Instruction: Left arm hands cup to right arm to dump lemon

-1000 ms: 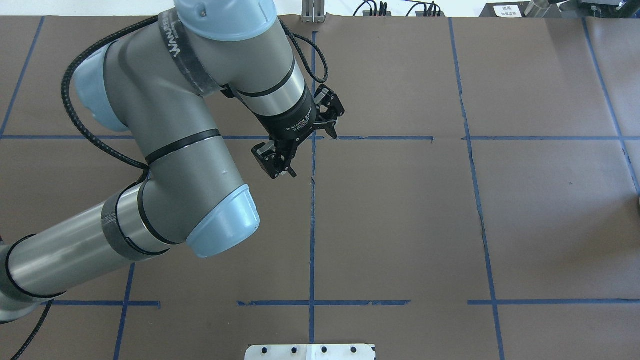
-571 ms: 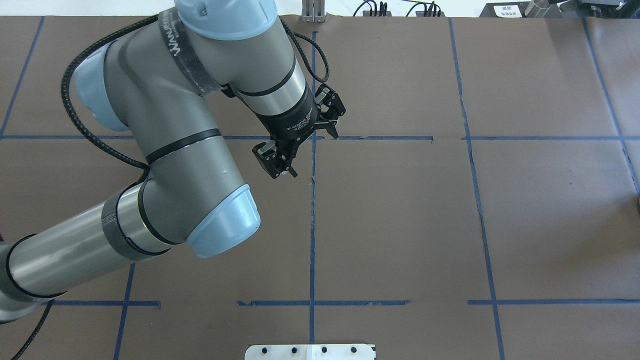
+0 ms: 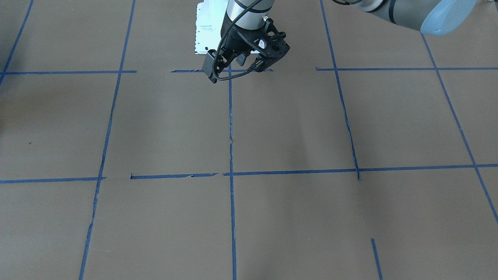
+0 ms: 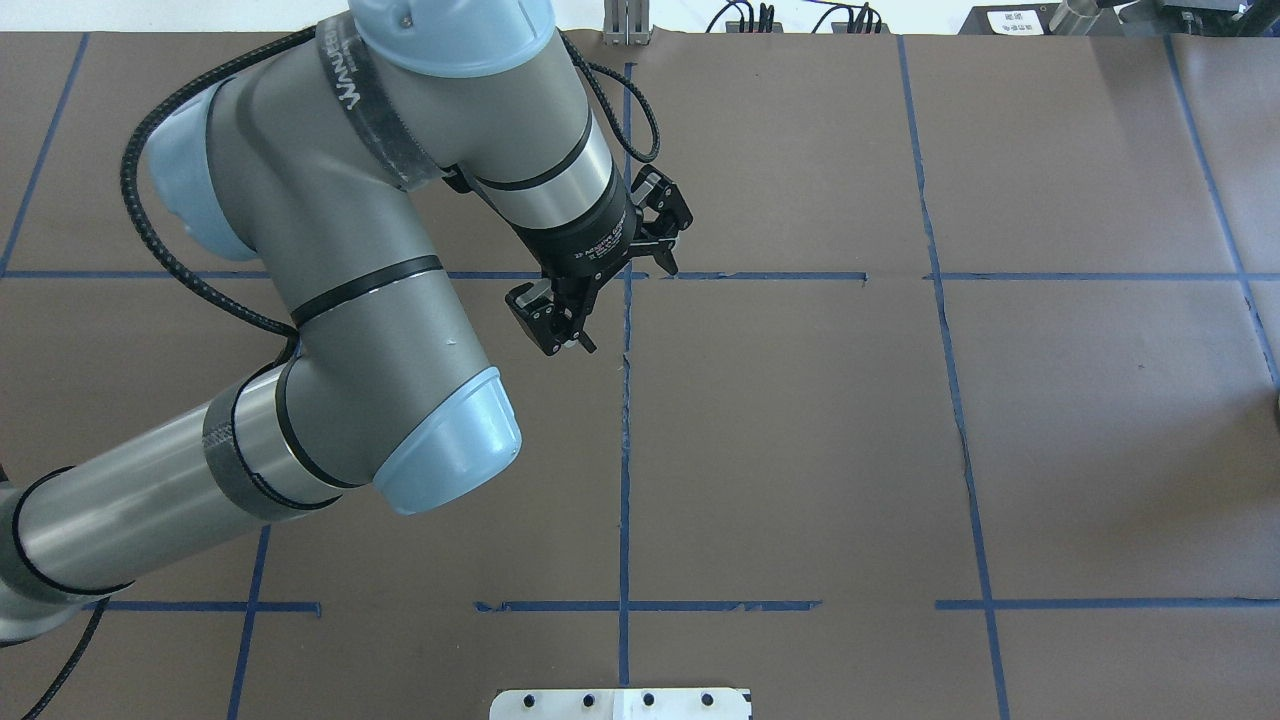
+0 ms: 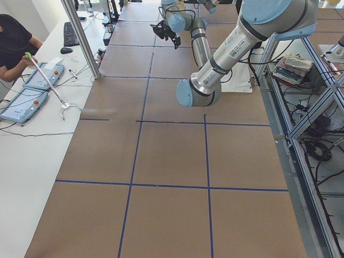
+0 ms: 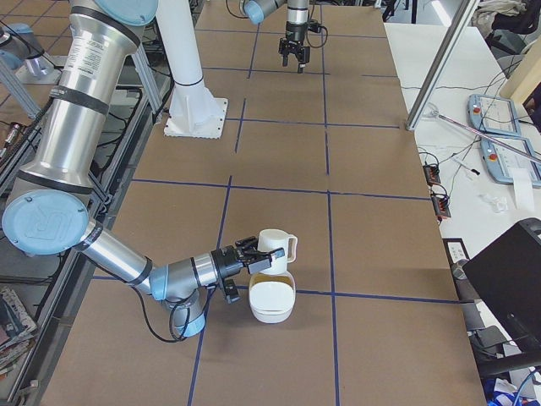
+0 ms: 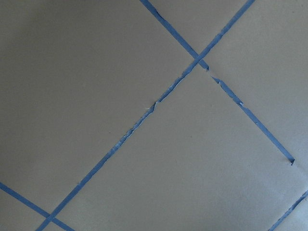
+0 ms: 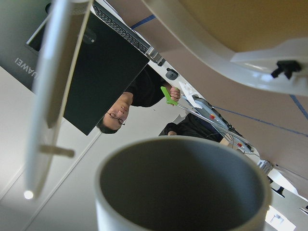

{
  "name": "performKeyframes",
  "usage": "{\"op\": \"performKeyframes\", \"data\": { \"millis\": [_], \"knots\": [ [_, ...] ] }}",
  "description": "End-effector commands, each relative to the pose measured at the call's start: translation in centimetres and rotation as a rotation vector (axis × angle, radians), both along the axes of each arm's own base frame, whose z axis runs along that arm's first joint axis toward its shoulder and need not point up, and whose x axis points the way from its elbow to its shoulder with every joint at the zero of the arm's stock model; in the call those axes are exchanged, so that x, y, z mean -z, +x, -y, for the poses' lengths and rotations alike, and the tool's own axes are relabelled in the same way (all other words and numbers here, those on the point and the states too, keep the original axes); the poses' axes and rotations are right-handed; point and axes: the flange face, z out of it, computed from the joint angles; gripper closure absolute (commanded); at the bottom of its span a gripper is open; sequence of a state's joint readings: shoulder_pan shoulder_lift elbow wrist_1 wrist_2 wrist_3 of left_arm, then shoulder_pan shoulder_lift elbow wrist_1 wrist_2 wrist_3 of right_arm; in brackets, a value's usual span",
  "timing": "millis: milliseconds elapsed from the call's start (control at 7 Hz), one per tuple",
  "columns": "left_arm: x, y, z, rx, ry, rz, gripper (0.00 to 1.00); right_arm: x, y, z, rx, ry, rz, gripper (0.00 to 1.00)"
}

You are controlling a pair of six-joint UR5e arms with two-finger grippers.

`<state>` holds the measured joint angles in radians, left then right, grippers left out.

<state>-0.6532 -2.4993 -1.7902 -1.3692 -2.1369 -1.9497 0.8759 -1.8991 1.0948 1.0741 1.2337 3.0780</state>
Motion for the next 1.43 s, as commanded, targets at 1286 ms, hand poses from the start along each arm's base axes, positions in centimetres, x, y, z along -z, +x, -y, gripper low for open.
{"op": "performKeyframes", "data": {
  "millis": [1286],
  "knots": [
    [0.8, -0.5, 0.8, 0.056, 0.045, 0.001, 0.00, 27.1, -16.9, 18.5, 0.023, 0.287, -1.133, 0.91]
  ]
}}
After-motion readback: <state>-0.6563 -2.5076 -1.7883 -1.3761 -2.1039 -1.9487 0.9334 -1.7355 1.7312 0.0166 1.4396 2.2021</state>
